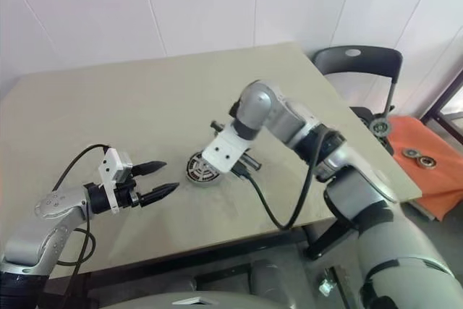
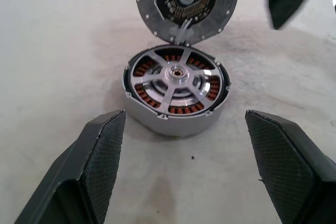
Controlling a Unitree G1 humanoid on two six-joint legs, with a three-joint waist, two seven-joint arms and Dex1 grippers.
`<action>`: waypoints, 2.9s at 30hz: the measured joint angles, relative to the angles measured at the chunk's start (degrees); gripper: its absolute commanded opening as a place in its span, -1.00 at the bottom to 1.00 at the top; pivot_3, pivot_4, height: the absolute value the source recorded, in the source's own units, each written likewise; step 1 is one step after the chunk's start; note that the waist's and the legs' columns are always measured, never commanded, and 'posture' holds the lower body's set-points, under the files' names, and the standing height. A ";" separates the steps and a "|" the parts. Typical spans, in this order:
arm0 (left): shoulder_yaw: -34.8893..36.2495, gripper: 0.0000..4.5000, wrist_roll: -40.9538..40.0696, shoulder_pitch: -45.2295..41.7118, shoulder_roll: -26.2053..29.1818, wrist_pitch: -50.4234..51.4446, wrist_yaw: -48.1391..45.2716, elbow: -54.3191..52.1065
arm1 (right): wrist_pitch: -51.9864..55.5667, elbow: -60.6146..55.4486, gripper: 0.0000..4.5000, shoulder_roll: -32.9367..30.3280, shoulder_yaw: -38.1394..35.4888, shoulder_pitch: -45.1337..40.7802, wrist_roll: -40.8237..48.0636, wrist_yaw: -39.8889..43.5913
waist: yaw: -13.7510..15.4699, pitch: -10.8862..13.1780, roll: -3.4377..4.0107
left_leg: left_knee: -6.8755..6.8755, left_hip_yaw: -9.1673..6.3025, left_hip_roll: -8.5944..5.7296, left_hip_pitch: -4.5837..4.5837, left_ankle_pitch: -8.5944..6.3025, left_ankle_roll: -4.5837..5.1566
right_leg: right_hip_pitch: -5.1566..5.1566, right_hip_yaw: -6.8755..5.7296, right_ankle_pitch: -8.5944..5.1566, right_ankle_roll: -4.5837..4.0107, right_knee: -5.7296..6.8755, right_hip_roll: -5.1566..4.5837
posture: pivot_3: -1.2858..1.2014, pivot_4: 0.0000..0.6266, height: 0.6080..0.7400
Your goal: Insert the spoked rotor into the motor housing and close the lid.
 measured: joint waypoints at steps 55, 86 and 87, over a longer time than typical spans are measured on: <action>4.87 0.72 3.99 -2.71 10.86 -7.18 -6.82 7.15 | -17.37 23.99 -0.99 9.32 -1.74 -0.68 -30.24 -33.81 | 1.40 0.00 -0.05 | 0.09 -0.03 -0.01 -0.50 0.02 -0.01 | -0.49 -0.03 0.24 -0.06 0.19 0.00 | 0.03 -1.00 1.00; 5.06 0.72 3.76 -2.35 8.43 -6.80 -4.32 6.97 | -19.68 29.29 -0.99 13.60 -2.77 -2.68 -30.43 -35.35 | 1.08 -0.10 -0.28 | -0.03 -0.02 -0.01 0.26 0.01 0.00 | 0.16 0.00 0.18 -0.18 0.19 0.01 | 0.03 -1.00 1.00; 4.99 0.72 3.77 -2.42 8.38 -6.86 -4.32 7.25 | -18.35 26.98 -0.99 13.57 -4.33 -2.67 -26.80 -31.87 | 1.07 -0.09 -0.27 | -0.05 -0.04 0.00 0.25 0.01 0.00 | 0.13 -0.01 0.18 -0.16 0.19 0.01 | 0.03 -1.00 1.00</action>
